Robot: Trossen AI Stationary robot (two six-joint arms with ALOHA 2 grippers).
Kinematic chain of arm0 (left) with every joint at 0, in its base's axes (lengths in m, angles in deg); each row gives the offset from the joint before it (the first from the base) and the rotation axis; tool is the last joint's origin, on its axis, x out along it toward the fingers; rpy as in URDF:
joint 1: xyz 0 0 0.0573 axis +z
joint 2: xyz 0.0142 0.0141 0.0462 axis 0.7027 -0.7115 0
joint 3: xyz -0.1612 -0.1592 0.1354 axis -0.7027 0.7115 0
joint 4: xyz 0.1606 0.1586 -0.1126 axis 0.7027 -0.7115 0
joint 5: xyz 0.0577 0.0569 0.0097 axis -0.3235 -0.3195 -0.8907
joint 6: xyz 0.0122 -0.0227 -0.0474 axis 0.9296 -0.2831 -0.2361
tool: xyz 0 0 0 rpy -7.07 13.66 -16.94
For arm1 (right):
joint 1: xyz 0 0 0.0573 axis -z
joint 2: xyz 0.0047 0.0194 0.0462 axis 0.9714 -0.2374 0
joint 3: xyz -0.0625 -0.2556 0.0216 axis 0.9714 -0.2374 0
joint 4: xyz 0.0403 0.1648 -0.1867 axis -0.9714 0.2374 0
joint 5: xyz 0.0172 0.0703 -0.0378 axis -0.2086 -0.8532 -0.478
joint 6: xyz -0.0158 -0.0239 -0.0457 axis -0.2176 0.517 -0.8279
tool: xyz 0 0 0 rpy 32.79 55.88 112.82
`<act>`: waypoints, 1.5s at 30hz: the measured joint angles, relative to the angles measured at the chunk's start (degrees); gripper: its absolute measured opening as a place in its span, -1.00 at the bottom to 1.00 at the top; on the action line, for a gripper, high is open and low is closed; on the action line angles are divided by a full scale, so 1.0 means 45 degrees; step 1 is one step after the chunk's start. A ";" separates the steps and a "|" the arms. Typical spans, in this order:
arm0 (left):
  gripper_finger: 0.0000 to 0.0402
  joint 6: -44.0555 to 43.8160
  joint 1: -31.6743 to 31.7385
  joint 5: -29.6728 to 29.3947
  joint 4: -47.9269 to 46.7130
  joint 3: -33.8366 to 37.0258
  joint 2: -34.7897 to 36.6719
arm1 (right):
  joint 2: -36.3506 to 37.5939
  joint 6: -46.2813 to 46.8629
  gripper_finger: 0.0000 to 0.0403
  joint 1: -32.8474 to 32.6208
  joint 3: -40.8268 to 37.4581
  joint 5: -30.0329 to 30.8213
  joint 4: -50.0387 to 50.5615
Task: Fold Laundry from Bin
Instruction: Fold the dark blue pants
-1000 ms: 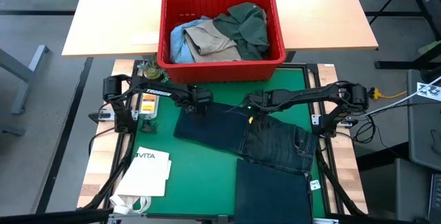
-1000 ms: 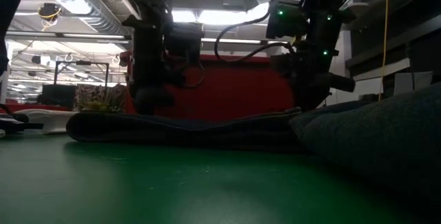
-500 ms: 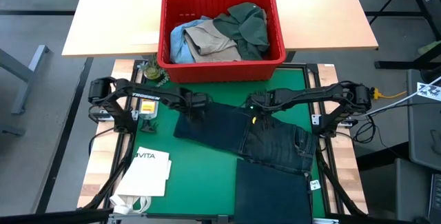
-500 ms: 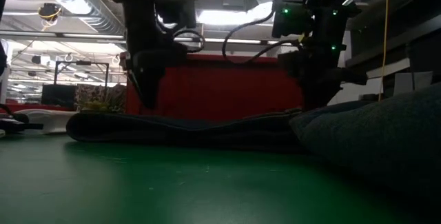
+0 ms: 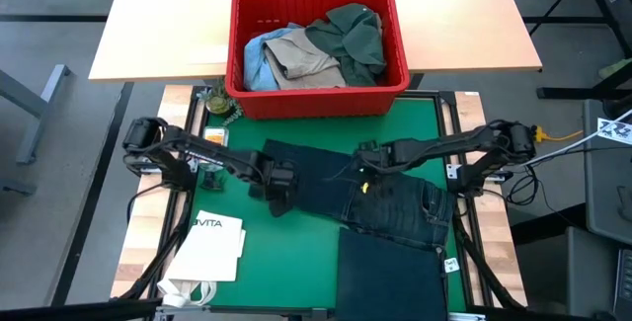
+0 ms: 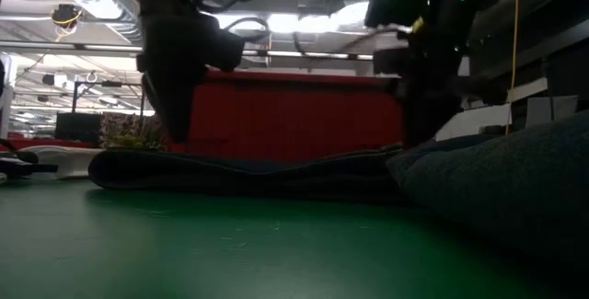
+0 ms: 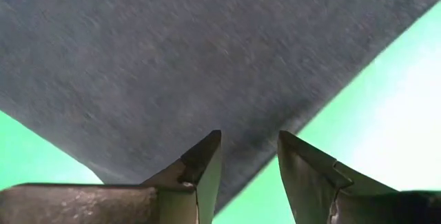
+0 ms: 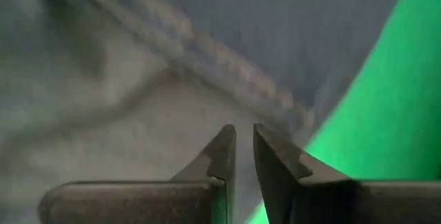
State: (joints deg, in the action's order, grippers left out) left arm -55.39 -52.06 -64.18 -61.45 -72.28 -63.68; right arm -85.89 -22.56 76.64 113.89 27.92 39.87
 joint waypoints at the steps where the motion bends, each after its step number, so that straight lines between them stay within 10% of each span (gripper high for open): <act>1: -0.32 -0.0235 -0.0162 -0.0117 -0.0021 0.0002 0.0000 | 0.0000 -0.0031 -0.74 -0.0184 0.0000 0.0000 -0.0393; 11: -0.32 -0.1385 -0.1046 -0.2615 -0.0016 0.0108 -0.0002 | -0.0589 -0.0039 -0.74 -0.1613 -0.0336 -0.0333 -0.4372; 26: -0.32 -0.3038 -0.1033 -0.1979 0.0830 0.3235 0.0042 | -0.2540 0.0013 -0.74 -0.1746 -0.0301 -0.0701 -0.3631; 45: -0.32 -0.2886 -0.0736 -0.2424 0.0134 0.1625 0.1598 | -0.0908 -0.0686 -0.74 -0.1746 0.0963 0.0588 -0.2185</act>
State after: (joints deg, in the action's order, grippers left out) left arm -68.37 -55.37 -75.09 -60.84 -64.97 -56.49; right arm -89.98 -25.65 68.78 118.23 30.57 30.04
